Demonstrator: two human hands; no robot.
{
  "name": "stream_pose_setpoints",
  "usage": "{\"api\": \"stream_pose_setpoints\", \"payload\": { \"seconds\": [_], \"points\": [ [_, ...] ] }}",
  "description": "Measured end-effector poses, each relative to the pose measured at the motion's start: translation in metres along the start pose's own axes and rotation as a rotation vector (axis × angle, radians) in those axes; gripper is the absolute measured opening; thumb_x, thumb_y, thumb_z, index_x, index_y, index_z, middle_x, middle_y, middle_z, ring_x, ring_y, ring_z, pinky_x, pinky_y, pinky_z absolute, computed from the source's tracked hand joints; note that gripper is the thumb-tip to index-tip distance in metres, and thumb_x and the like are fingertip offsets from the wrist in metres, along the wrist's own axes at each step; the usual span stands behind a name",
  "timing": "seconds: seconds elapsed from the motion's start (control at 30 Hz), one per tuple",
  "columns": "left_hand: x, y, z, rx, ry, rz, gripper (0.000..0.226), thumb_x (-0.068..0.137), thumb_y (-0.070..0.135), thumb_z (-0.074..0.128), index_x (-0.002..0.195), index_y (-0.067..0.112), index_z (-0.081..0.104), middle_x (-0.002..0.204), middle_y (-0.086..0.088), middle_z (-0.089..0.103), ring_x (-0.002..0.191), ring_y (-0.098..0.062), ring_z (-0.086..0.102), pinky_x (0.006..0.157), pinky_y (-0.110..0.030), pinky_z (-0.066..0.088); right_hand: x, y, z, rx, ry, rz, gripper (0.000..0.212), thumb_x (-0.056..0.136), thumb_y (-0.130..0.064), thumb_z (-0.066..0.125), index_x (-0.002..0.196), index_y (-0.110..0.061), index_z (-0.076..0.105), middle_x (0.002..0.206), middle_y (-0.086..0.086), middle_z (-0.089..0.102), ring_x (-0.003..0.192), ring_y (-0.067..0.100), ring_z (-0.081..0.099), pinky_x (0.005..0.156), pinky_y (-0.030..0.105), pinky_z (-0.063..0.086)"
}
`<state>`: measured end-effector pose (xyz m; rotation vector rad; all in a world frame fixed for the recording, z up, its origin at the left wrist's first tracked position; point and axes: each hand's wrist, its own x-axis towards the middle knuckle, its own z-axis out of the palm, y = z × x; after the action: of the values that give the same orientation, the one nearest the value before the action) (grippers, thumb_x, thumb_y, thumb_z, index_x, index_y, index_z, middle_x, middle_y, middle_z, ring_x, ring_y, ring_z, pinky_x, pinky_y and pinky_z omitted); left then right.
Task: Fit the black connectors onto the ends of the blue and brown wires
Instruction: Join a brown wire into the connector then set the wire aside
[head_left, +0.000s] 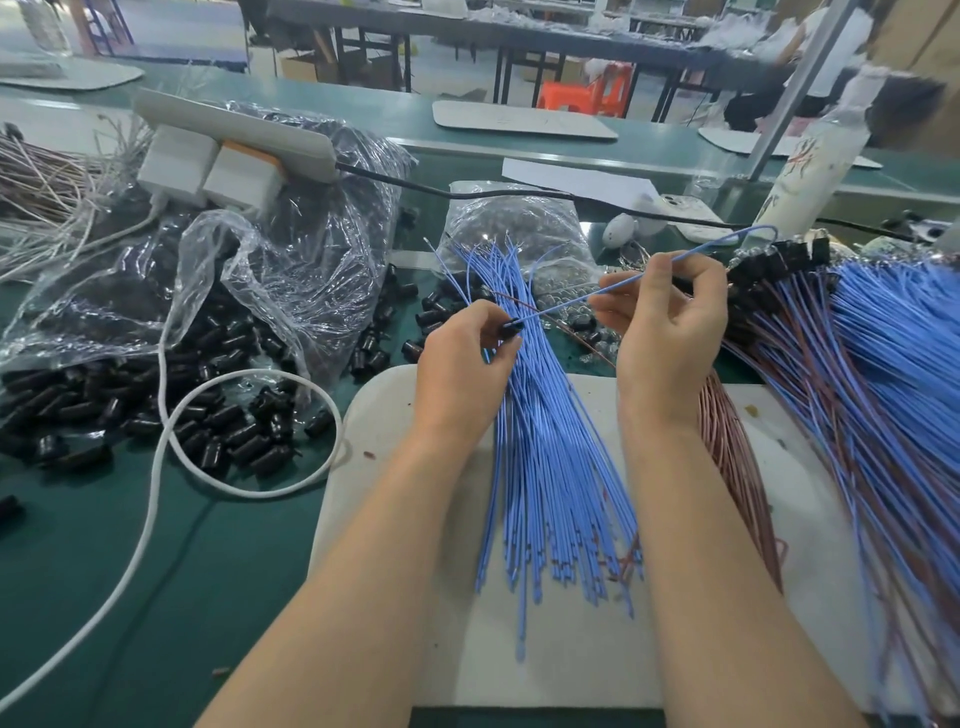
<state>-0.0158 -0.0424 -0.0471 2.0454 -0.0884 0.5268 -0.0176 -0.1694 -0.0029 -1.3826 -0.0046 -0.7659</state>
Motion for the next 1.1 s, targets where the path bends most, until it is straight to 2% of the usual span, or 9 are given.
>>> {"api": "stream_pose_setpoints", "payload": {
  "seconds": [0.27, 0.4, 0.53, 0.63, 0.77, 0.93, 1.0, 1.07, 1.1],
  "points": [
    [-0.001, 0.001, -0.002, 0.050, -0.021, 0.006, 0.009, 0.088, 0.014, 0.064, 0.097, 0.016, 0.063, 0.089, 0.008, 0.063, 0.086, -0.009, 0.057, 0.079, -0.021, 0.043, 0.004, -0.003, -0.006, -0.011, 0.062, 0.007, 0.010, 0.101, -0.017, 0.042, 0.092, -0.019, 0.044, 0.073, 0.008, 0.067, 0.055, 0.015, 0.065, 0.055, 0.022, 0.051],
    [-0.001, 0.002, -0.003, 0.052, -0.015, 0.011, 0.009, 0.087, 0.014, 0.066, 0.095, 0.016, 0.061, 0.087, 0.010, 0.061, 0.086, -0.010, 0.057, 0.077, -0.020, 0.041, 0.002, -0.001, -0.004, -0.046, 0.042, 0.004, 0.011, 0.101, -0.018, 0.043, 0.091, -0.020, 0.044, 0.073, 0.009, 0.066, 0.054, 0.016, 0.064, 0.055, 0.025, 0.052],
    [-0.002, 0.005, -0.002, 0.090, -0.041, 0.055, 0.010, 0.086, 0.015, 0.067, 0.094, 0.014, 0.062, 0.088, 0.006, 0.062, 0.087, -0.015, 0.056, 0.079, -0.030, 0.046, -0.001, 0.000, 0.000, -0.055, -0.004, -0.001, 0.012, 0.101, -0.018, 0.043, 0.089, -0.021, 0.044, 0.069, 0.005, 0.066, 0.054, 0.016, 0.065, 0.054, 0.024, 0.052],
    [-0.003, 0.005, 0.000, 0.113, -0.051, 0.090, 0.010, 0.086, 0.019, 0.067, 0.094, 0.014, 0.063, 0.089, 0.004, 0.063, 0.087, -0.016, 0.055, 0.079, -0.031, 0.045, -0.001, 0.002, 0.001, -0.042, -0.028, 0.043, 0.010, 0.100, -0.018, 0.044, 0.091, -0.019, 0.046, 0.068, 0.002, 0.066, 0.054, 0.015, 0.065, 0.055, 0.025, 0.053],
    [-0.004, 0.007, 0.000, 0.123, -0.013, 0.181, 0.012, 0.086, 0.022, 0.068, 0.094, 0.014, 0.065, 0.090, 0.004, 0.065, 0.088, -0.018, 0.054, 0.078, -0.024, 0.038, 0.000, 0.000, 0.001, 0.012, -0.082, 0.175, 0.009, 0.099, -0.016, 0.048, 0.091, -0.012, 0.049, 0.070, 0.003, 0.067, 0.055, 0.013, 0.065, 0.055, 0.022, 0.052],
    [-0.006, 0.023, -0.001, -0.014, 0.083, 0.237, 0.013, 0.084, 0.021, 0.070, 0.092, 0.012, 0.065, 0.084, 0.006, 0.065, 0.080, -0.011, 0.055, 0.074, -0.019, 0.042, -0.005, -0.006, 0.006, 0.062, -0.345, 0.310, 0.011, 0.091, -0.014, 0.061, 0.081, -0.015, 0.059, 0.082, 0.005, 0.062, 0.070, 0.008, 0.059, 0.066, 0.022, 0.052],
    [-0.006, 0.029, -0.003, -0.173, 0.093, 0.157, 0.008, 0.085, 0.018, 0.068, 0.090, 0.014, 0.063, 0.081, 0.007, 0.067, 0.076, -0.008, 0.059, 0.069, -0.016, 0.043, -0.009, -0.009, 0.009, 0.099, -0.473, 0.357, 0.002, 0.091, -0.017, 0.061, 0.089, -0.015, 0.062, 0.089, 0.008, 0.065, 0.082, 0.019, 0.065, 0.079, 0.030, 0.056],
    [-0.004, 0.034, -0.006, -0.394, 0.116, 0.031, 0.005, 0.087, 0.018, 0.066, 0.087, 0.016, 0.062, 0.076, 0.008, 0.067, 0.069, -0.004, 0.061, 0.064, -0.015, 0.045, -0.013, -0.011, 0.013, 0.031, -0.589, 0.422, 0.016, 0.093, -0.026, 0.057, 0.105, -0.016, 0.059, 0.094, 0.008, 0.070, 0.091, 0.025, 0.069, 0.081, 0.034, 0.057],
    [-0.002, 0.034, -0.008, -0.480, 0.132, -0.058, 0.006, 0.088, 0.021, 0.066, 0.087, 0.016, 0.062, 0.074, 0.007, 0.066, 0.066, -0.006, 0.062, 0.060, -0.019, 0.046, -0.016, -0.012, 0.016, -0.038, -0.643, 0.453, 0.023, 0.095, -0.030, 0.054, 0.112, -0.014, 0.057, 0.094, 0.009, 0.071, 0.087, 0.025, 0.070, 0.077, 0.034, 0.058]
  ]
}}
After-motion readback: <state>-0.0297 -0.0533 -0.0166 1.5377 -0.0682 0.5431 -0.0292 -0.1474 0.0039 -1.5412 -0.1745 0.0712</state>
